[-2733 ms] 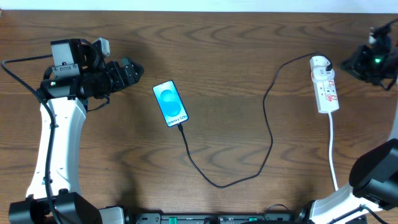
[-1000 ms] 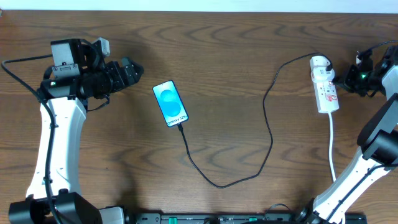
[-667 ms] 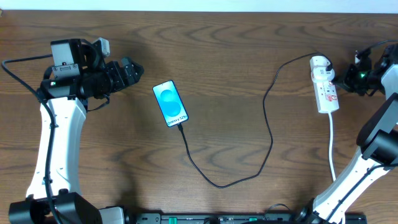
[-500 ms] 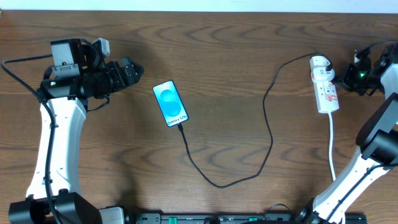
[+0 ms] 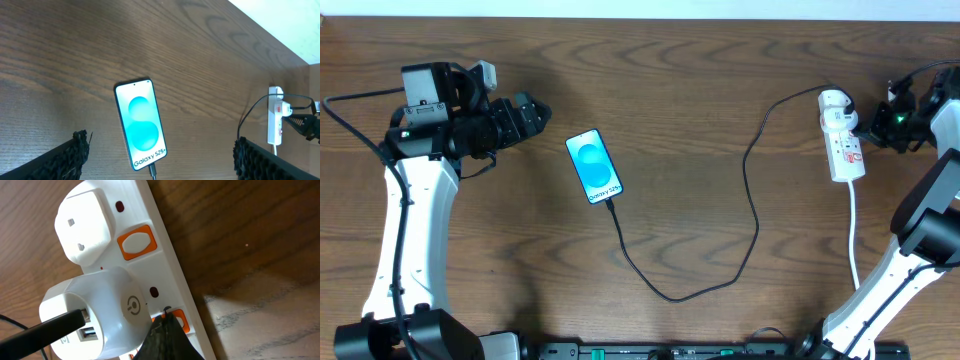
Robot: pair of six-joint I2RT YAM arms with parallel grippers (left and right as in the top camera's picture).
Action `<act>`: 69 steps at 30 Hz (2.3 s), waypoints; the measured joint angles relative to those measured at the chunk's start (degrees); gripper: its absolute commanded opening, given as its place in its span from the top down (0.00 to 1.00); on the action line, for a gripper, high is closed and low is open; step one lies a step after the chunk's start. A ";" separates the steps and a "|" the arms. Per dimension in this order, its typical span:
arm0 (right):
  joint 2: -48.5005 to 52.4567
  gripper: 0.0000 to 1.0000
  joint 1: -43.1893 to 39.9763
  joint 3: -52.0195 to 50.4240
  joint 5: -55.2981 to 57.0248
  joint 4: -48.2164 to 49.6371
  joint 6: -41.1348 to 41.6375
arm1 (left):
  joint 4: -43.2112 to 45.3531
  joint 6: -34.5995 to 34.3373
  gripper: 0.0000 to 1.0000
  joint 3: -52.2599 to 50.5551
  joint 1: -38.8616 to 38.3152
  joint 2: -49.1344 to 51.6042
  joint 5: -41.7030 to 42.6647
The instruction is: Plug charger to phone and switch on socket
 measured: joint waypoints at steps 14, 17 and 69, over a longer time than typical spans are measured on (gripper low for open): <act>-0.37 0.99 1.03 0.24 2.89 -0.46 -0.46 | 0.02 0.00 0.06 0.00 0.00 0.00 0.00; -0.39 0.99 1.05 0.24 3.02 -0.74 -0.04 | 0.02 0.00 0.06 0.00 0.00 0.00 0.00; -17.33 0.87 -2.14 -0.63 -1.53 -1.60 19.34 | 0.02 0.00 0.06 0.00 0.00 0.00 0.00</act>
